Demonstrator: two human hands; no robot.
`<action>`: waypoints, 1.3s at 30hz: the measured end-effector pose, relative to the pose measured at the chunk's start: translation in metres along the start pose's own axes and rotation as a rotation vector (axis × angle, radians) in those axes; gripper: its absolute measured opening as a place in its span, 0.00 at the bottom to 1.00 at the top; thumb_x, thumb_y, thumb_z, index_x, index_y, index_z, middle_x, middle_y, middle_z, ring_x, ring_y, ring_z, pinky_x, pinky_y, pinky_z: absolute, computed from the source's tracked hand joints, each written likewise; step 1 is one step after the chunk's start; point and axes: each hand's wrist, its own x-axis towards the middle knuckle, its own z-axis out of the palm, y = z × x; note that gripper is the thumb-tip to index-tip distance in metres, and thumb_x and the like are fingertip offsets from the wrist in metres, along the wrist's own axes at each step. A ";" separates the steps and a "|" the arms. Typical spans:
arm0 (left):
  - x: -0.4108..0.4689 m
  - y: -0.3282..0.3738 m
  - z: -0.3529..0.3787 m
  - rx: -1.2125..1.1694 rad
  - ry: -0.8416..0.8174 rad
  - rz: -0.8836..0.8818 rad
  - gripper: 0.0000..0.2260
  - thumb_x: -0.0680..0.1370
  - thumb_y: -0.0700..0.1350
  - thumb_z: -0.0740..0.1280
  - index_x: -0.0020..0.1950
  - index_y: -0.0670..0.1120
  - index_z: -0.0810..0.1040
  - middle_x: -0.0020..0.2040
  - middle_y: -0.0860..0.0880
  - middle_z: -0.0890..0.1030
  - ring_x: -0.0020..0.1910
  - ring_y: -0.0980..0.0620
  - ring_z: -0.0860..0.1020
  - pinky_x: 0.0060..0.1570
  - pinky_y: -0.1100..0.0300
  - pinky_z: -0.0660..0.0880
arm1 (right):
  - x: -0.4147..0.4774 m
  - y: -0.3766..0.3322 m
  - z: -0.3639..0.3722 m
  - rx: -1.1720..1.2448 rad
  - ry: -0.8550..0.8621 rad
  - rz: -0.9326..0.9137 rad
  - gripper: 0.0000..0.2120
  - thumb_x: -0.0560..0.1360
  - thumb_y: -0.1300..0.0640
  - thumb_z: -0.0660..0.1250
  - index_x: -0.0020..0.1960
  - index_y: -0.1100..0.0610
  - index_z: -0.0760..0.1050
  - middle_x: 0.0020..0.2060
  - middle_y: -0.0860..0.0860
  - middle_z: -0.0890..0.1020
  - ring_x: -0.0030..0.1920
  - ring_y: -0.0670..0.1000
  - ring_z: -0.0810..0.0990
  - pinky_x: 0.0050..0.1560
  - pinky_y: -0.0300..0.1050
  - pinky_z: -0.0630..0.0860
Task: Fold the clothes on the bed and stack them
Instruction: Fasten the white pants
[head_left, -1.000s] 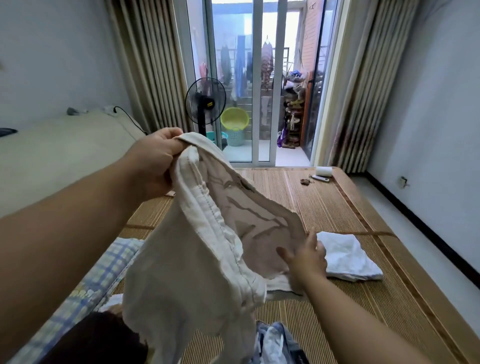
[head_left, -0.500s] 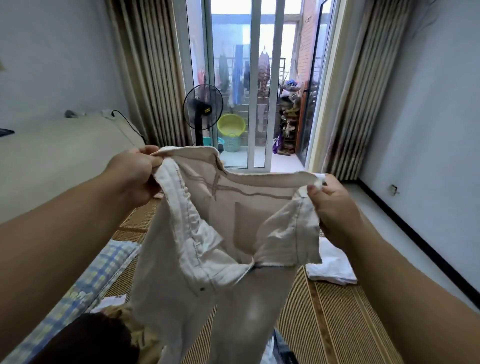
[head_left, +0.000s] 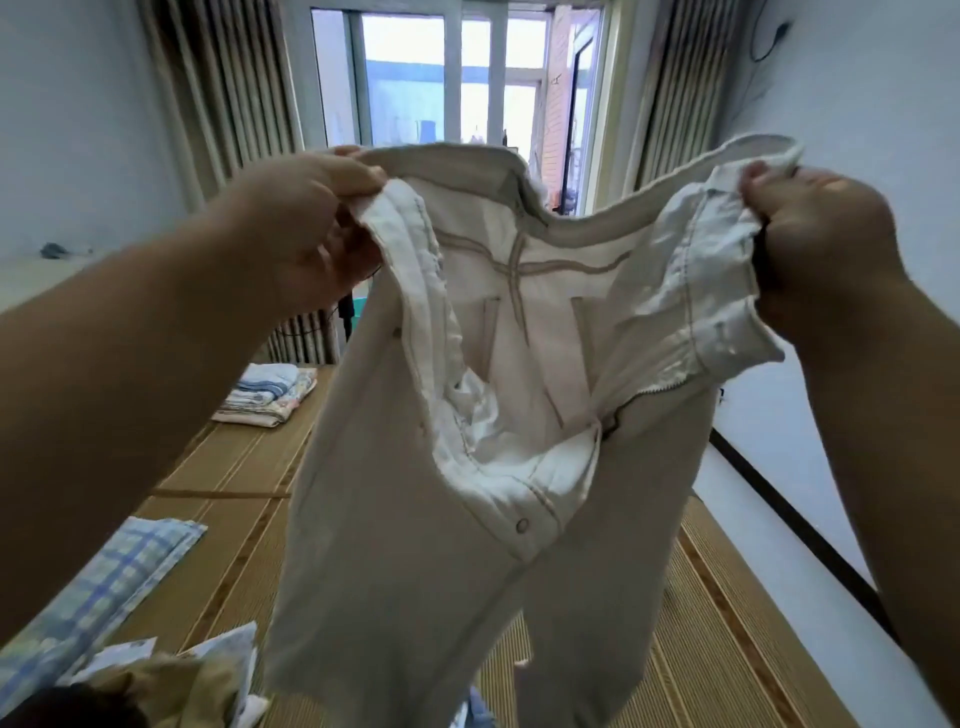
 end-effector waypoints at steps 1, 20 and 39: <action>-0.002 -0.006 0.018 -0.029 0.024 -0.014 0.08 0.79 0.36 0.59 0.43 0.46 0.72 0.26 0.50 0.73 0.18 0.59 0.72 0.18 0.69 0.68 | 0.004 0.006 -0.016 -0.011 -0.001 0.024 0.08 0.79 0.61 0.63 0.46 0.64 0.75 0.45 0.64 0.77 0.44 0.58 0.81 0.49 0.54 0.81; 0.017 -0.328 0.231 0.270 0.102 -0.656 0.15 0.75 0.31 0.65 0.53 0.50 0.74 0.48 0.40 0.78 0.38 0.45 0.78 0.43 0.46 0.79 | 0.017 0.237 -0.281 -0.649 -0.237 0.686 0.08 0.79 0.57 0.64 0.45 0.60 0.79 0.39 0.59 0.84 0.40 0.58 0.84 0.43 0.56 0.82; 0.012 -0.684 0.184 0.355 0.417 -0.713 0.23 0.78 0.37 0.64 0.70 0.53 0.68 0.55 0.50 0.79 0.50 0.51 0.79 0.50 0.51 0.80 | -0.112 0.574 -0.351 -0.882 -0.182 1.029 0.24 0.77 0.59 0.59 0.72 0.52 0.65 0.55 0.54 0.78 0.50 0.53 0.75 0.48 0.45 0.70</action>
